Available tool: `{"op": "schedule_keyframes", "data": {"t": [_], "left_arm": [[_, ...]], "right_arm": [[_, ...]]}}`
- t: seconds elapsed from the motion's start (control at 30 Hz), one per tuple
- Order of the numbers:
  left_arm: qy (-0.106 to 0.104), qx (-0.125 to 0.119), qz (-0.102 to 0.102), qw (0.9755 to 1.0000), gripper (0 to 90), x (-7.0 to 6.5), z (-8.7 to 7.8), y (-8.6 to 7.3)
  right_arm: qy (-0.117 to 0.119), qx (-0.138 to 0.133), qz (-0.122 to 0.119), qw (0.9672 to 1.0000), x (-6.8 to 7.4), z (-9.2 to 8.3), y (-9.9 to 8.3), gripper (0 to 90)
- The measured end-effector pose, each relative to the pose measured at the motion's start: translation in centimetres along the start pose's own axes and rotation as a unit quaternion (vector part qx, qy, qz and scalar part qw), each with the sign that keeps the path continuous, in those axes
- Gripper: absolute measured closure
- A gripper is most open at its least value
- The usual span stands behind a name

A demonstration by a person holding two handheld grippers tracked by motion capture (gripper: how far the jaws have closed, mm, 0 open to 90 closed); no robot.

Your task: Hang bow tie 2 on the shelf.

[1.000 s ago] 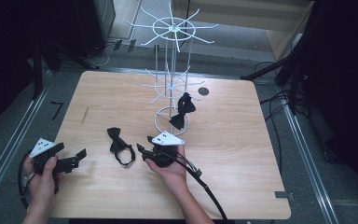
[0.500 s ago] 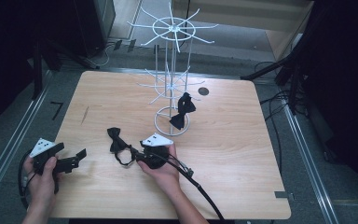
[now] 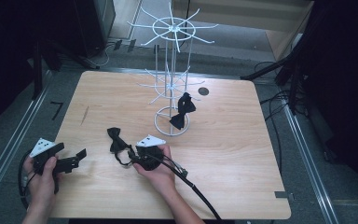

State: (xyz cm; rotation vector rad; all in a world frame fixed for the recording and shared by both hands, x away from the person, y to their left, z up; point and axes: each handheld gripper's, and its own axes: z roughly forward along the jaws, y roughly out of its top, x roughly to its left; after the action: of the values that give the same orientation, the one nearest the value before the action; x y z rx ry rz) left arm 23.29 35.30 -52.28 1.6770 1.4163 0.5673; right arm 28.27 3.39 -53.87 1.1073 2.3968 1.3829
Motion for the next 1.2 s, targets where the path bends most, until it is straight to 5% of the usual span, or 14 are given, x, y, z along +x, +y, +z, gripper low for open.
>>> {"op": "schedule_keyframes", "data": {"t": [0.2,0.43,0.53,0.83,1.2], "left_arm": [[0.000,0.000,0.001,1.0000,1.4,0.0,0.0,0.0],[0.000,0.000,0.000,1.0000,1.3,0.0,0.0,0.0],[-0.001,-0.001,-0.001,1.0000,1.4,0.0,0.0,0.0],[-0.002,0.000,-0.001,1.0000,1.4,0.0,0.0,0.0],[-0.001,0.001,0.000,1.0000,1.4,0.0,0.0,0.0]], "right_arm": [[-0.017,0.025,-0.019,0.9994,0.3,0.2,0.0,70.7],[-0.044,0.023,-0.030,0.9983,-0.1,0.0,-0.1,89.7],[-0.049,0.018,-0.033,0.9981,-0.1,-0.2,-0.1,90.0],[-0.068,-0.034,-0.043,0.9962,-0.4,-1.4,-0.4,90.0],[-0.103,-0.095,-0.073,0.9874,-0.9,-4.3,0.8,90.0]]}}
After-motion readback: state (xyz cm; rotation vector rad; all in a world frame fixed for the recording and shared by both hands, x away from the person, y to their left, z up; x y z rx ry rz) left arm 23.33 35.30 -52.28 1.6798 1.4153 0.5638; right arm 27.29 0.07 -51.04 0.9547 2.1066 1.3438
